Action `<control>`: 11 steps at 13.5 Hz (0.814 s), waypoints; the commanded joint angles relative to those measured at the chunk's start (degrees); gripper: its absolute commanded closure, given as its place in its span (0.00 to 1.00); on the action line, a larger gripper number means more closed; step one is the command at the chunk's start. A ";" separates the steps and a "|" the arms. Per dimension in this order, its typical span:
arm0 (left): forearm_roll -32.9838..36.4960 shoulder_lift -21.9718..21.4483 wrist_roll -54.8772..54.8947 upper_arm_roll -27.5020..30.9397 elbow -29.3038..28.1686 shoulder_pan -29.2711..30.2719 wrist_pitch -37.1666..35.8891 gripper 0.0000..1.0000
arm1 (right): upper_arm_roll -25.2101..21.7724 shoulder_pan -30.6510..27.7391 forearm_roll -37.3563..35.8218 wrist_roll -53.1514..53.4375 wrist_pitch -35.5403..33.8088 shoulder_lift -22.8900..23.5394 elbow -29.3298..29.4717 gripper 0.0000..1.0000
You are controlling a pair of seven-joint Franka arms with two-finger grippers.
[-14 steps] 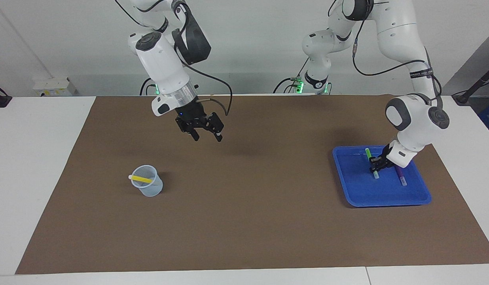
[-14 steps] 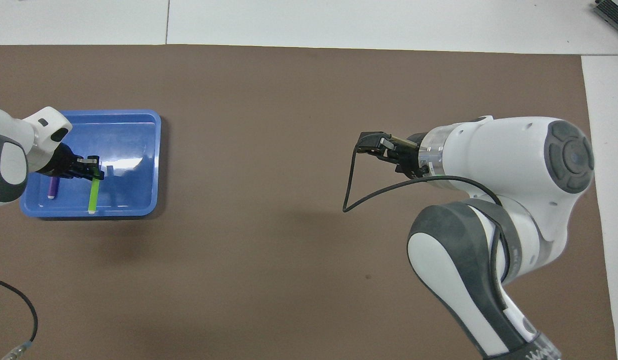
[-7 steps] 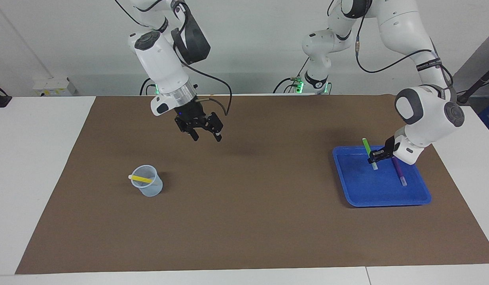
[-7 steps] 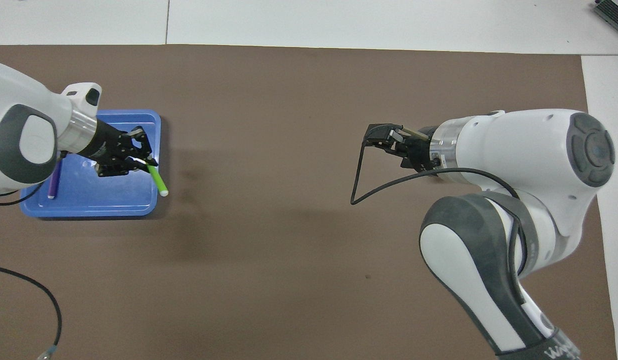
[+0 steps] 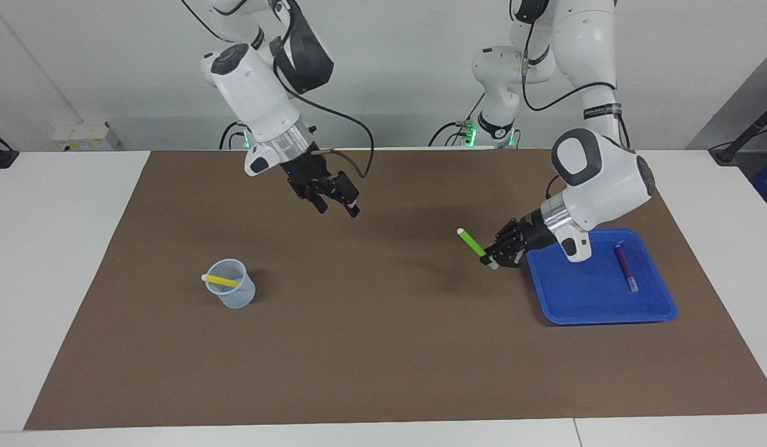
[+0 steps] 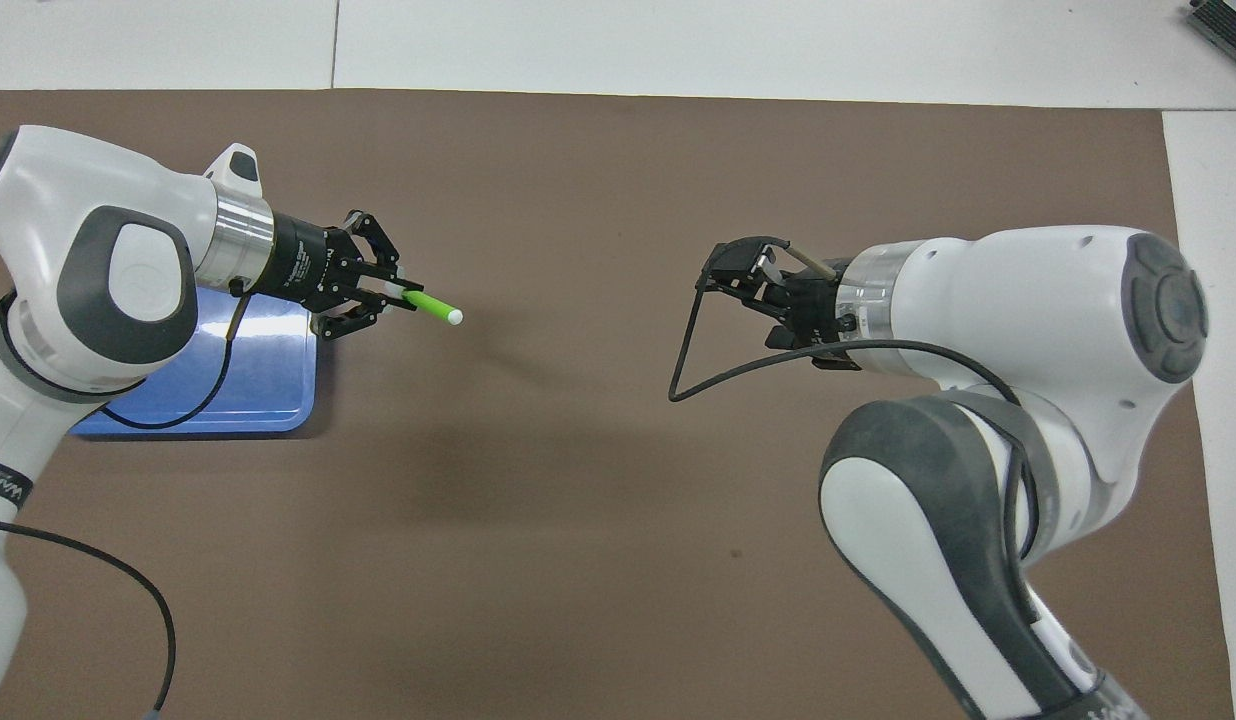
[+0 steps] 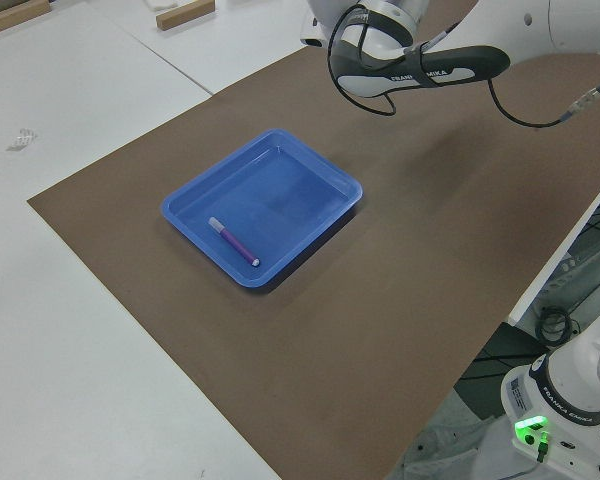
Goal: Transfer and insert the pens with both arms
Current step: 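Carry the green pen toward the right gripper with the left gripper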
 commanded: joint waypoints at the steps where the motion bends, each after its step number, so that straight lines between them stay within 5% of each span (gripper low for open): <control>1: -3.09 1.22 -7.71 0.75 -0.37 -6.03 9.66 1.00 | 0.05 5.26 1.18 6.33 7.90 2.04 -0.28 0.01; 11: -20.50 1.49 -9.13 0.05 -0.29 -9.55 14.96 1.00 | 0.05 7.47 0.47 2.05 22.24 7.14 0.33 0.19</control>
